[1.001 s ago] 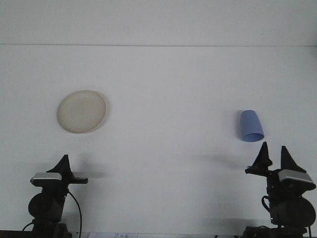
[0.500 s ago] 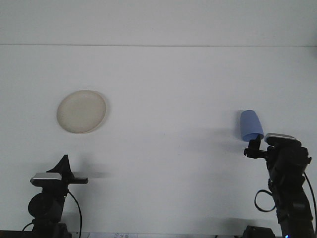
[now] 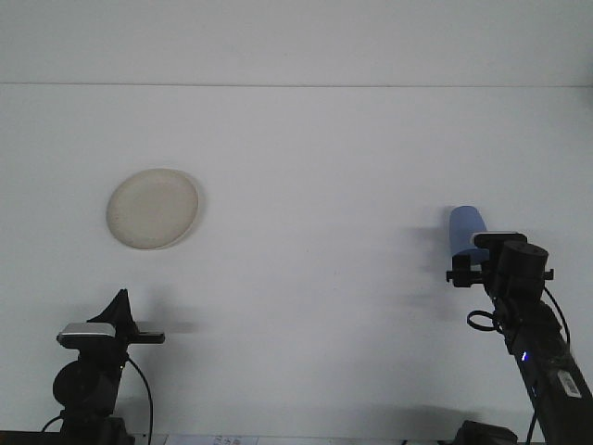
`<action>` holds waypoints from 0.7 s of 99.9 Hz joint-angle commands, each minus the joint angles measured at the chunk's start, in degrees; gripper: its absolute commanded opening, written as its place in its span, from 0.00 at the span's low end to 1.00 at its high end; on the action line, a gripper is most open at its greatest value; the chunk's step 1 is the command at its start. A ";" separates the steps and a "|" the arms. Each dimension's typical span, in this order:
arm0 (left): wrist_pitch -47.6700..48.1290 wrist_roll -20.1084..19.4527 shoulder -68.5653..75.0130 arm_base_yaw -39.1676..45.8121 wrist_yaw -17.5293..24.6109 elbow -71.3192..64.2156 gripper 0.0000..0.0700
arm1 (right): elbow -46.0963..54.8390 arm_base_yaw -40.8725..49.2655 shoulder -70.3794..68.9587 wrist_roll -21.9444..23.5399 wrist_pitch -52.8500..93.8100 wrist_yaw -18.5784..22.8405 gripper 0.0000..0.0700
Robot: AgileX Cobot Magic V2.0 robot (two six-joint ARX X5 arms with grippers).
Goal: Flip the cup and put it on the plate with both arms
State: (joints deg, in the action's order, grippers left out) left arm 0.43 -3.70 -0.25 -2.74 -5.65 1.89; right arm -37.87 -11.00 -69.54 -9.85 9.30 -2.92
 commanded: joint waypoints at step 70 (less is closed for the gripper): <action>-0.63 0.20 0.07 0.07 0.17 -1.09 0.02 | -0.37 -4.11 -19.61 -2.25 -29.14 12.15 0.02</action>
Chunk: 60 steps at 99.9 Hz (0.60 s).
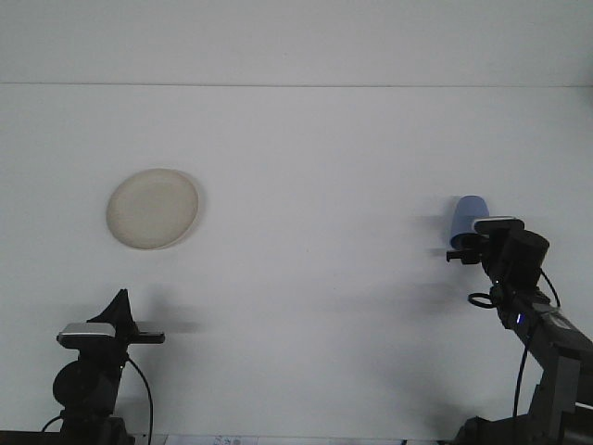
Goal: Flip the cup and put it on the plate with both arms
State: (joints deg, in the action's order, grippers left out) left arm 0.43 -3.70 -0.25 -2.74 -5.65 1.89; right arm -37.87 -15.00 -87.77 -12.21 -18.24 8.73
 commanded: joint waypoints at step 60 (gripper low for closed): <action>-0.63 0.20 0.07 0.07 0.17 -1.07 0.02 | -2.10 4.48 22.45 12.41 20.11 -1.22 0.00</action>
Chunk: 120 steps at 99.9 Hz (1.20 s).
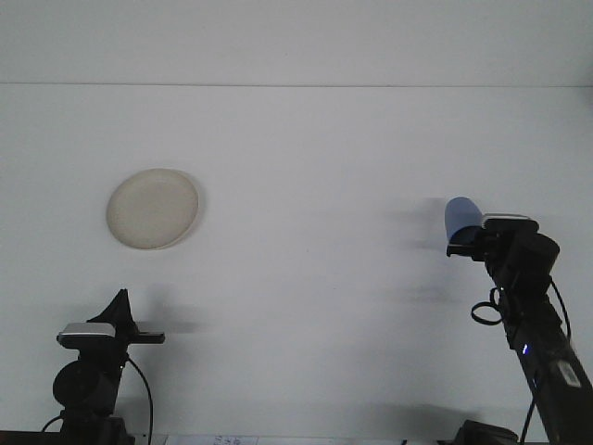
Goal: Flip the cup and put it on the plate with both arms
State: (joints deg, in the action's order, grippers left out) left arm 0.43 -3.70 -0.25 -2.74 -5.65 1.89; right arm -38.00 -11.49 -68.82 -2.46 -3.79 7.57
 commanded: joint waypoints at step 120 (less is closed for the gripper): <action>-0.63 0.20 0.07 0.07 0.17 -1.07 0.02 | -40.76 61.51 -24.30 7.23 71.08 1.14 0.00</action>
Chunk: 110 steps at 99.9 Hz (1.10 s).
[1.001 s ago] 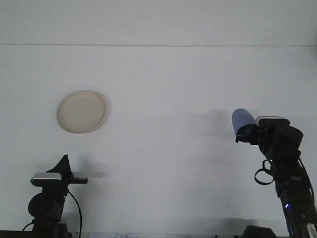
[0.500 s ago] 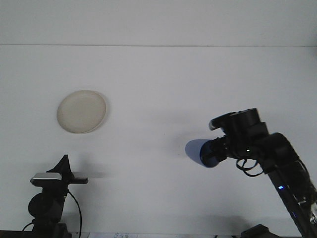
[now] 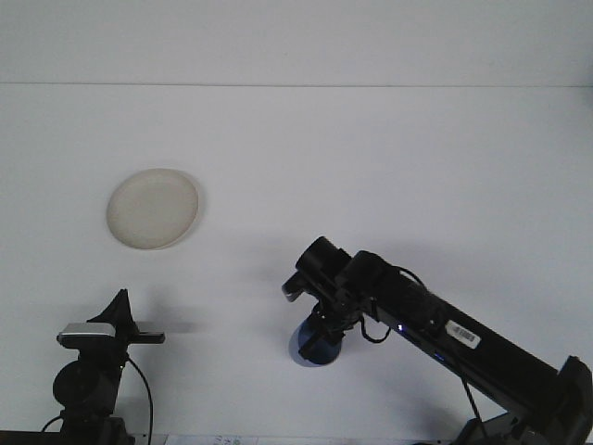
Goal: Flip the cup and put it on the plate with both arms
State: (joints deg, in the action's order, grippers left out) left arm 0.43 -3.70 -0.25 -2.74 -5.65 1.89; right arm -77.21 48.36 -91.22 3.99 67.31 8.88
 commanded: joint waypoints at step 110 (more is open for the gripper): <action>-0.63 0.20 0.07 0.07 0.17 -1.07 0.02 | -5.81 5.60 23.89 0.85 -2.84 -17.16 0.69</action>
State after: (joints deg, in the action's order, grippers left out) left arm 0.43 -3.70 -0.25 -2.74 -5.65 1.89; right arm -83.02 53.25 -72.01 4.73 66.35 -4.62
